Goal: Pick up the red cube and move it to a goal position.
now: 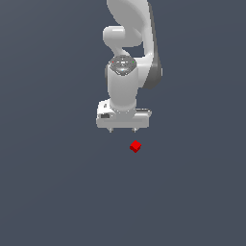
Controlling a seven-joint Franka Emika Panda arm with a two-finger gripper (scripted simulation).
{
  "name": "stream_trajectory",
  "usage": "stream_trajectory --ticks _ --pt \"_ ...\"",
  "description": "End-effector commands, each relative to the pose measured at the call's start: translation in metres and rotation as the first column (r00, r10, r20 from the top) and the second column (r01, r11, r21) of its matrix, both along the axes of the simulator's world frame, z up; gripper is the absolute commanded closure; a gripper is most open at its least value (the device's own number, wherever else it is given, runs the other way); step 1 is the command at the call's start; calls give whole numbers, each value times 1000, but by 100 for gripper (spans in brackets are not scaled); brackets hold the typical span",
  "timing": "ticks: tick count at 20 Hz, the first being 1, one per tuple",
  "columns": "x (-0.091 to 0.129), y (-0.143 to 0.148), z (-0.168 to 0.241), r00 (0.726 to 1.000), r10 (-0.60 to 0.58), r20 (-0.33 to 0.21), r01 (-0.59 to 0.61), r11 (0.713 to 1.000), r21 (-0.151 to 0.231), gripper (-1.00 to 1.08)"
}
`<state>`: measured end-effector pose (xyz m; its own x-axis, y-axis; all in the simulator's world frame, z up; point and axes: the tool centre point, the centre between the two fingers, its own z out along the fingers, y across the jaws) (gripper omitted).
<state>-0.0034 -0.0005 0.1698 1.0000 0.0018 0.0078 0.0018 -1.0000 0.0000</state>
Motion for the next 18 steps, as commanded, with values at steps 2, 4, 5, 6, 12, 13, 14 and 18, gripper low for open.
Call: stream_trajectory --ticks 2,4,5,6,12,13,14,18 --pt "0 0 0 1000 -1 0 1 1000 0 -92" --pt "0 0 -1 1000 -5 0 5 1000 0 -92" --pt "0 1 -2 1000 -10 0 10 1000 0 -92" --pt "-1 1 -3 1000 -15 0 15 1000 0 -92" --pt "-3 6 -15 997 -73 -1 73 997 0 -92" --pt "-3 8 -18 996 -87 -1 87 996 0 -92" --pt "-4 9 -22 995 -102 -1 102 995 0 -92" --pt "-6 16 -37 985 -174 -2 174 985 0 -92"
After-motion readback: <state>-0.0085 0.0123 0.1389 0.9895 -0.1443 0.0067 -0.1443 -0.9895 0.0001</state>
